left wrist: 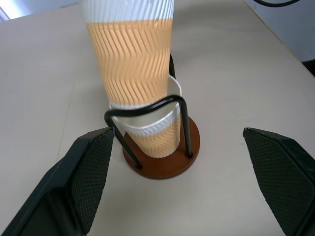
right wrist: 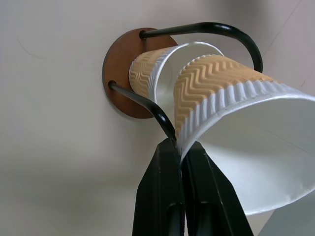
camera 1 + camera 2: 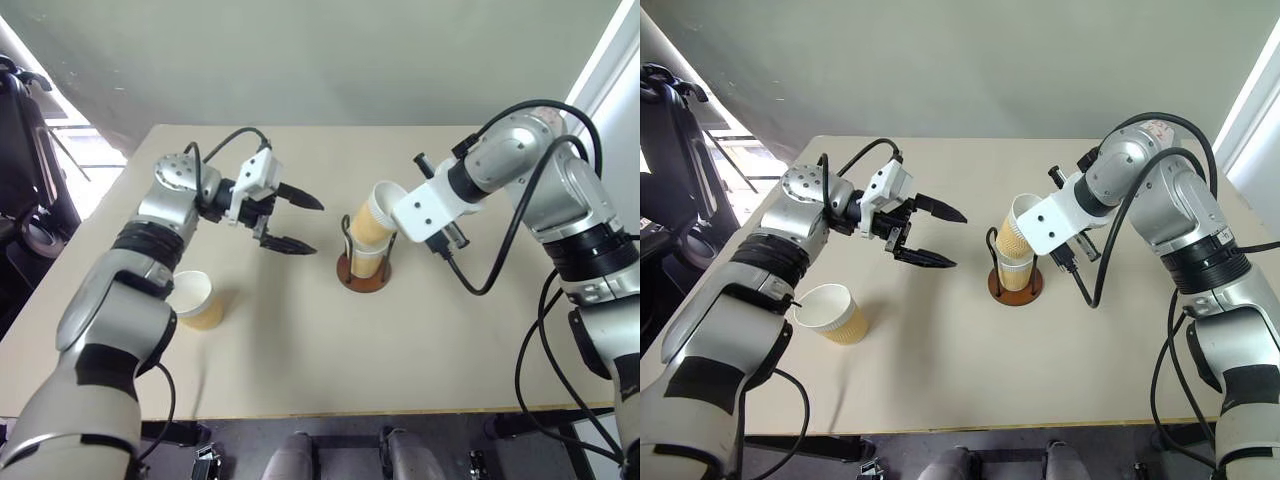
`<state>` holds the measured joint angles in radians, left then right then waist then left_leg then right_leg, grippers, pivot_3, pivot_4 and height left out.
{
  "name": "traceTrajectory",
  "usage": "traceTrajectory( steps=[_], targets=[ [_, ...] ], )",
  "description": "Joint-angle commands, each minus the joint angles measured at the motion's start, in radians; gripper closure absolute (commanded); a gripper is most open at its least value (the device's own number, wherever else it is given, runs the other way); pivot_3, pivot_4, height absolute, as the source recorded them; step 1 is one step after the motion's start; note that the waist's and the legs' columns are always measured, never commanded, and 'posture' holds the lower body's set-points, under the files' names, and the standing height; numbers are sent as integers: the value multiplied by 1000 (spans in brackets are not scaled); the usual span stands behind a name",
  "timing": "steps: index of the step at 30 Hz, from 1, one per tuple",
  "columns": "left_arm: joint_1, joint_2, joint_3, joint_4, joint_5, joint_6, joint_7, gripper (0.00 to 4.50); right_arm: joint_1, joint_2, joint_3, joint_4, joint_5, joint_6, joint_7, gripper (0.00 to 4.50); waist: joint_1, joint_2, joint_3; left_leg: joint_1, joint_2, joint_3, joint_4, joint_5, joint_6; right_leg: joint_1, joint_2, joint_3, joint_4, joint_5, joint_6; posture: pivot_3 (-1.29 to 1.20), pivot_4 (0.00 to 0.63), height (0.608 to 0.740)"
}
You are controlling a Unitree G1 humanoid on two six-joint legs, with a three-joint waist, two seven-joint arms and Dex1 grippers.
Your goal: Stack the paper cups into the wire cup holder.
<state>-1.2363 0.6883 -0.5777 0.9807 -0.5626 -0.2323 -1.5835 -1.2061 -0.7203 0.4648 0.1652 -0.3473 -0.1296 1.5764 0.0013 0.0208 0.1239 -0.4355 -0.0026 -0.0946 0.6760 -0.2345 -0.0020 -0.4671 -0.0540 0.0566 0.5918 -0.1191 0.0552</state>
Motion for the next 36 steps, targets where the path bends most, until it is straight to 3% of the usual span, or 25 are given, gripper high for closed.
traceTrajectory(
  steps=[1, 16, 20, 24, 29, 36],
  targets=[
    [1, 16, -3, -11, -34, -22, -31, 0, -32, -1, -3, 0, -10, -18, -12, 4469, 0, 0, 0, 0, 0, 0, 0, 0, 0, 0, 0, 0, 0, 0, 0, 0, 150, 740],
    [9, 15, -14, 53, -39, -69, -31, 0, -31, -1, -1, 9, -20, -62, -8, 4469, 0, 0, 0, 0, 0, 0, 0, 0, 0, 0, 0, 0, -1, 0, 0, 0, 150, 740],
    [12, 24, -23, 14, -58, -52, -31, 0, -25, 7, -8, -7, -12, -48, -6, 3588, 0, 0, 0, 0, 0, 0, 0, 0, -1, 0, 0, 0, -1, 0, 0, 0, 150, 740],
    [12, 34, -28, -33, -77, -25, -31, 0, -28, 21, -18, -17, 5, -15, -7, 3588, 0, 0, 0, 0, 0, 0, -1, 0, -1, 0, 0, 0, -1, 0, 0, 0, 150, 740],
    [-34, 15, 5, -30, -64, 45, -31, 0, -58, 57, -105, -35, 102, 175, -21, 3588, 0, 0, 0, 0, 0, 0, -1, 0, -1, 0, 0, 0, 0, 0, -1, 0, 150, 740],
    [-223, -10, 153, 77, 82, 114, -31, 0, -82, -4, -316, -198, 348, 663, -17, 3588, 7, -2, 1, -3, -1, -1, -3, 1, -3, 0, 0, 0, -3, -3, -5, 0, 150, 740]
  ],
)
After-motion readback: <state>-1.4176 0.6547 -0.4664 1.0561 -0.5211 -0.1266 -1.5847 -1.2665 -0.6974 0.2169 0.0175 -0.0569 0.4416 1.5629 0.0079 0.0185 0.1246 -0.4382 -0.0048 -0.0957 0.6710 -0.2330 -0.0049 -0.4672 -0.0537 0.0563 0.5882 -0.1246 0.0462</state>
